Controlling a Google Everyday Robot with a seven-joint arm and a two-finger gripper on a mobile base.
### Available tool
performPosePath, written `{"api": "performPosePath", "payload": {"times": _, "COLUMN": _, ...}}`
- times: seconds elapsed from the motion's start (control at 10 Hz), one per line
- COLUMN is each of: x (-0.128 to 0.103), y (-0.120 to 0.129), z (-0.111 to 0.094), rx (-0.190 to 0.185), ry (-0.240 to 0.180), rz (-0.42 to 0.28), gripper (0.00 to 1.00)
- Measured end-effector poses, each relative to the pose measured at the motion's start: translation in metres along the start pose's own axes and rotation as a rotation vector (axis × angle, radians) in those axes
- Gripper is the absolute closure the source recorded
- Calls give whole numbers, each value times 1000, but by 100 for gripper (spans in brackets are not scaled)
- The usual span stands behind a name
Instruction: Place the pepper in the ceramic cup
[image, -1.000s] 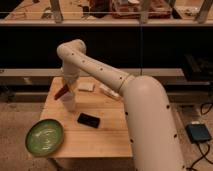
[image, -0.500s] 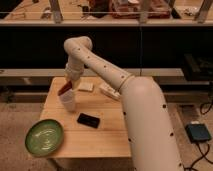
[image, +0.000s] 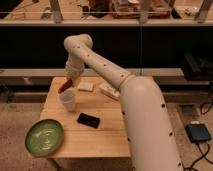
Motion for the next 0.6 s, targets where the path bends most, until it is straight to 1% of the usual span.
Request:
{"api": "performPosePath", "payload": {"times": 0.1, "x": 1, "y": 0, "z": -1, "rx": 8, "ry": 0, "rz": 3, "gripper": 99}}
{"api": "performPosePath", "payload": {"times": 0.2, "x": 2, "y": -1, "z": -1, "rx": 13, "ry": -5, "rz": 6, "gripper": 94}}
{"api": "performPosePath", "payload": {"times": 0.3, "x": 3, "y": 1, "z": 0, "rx": 12, "ry": -13, "rz": -2, "gripper": 82}}
{"api": "performPosePath", "payload": {"times": 0.4, "x": -2, "y": -1, "z": 4, "rx": 6, "ry": -18, "rz": -23, "gripper": 72}}
{"api": "performPosePath", "payload": {"times": 0.5, "x": -9, "y": -5, "z": 9, "rx": 3, "ry": -23, "rz": -38, "gripper": 65}}
{"api": "performPosePath", "payload": {"times": 0.6, "x": -19, "y": -12, "z": 16, "rx": 0, "ry": -30, "rz": -59, "gripper": 55}}
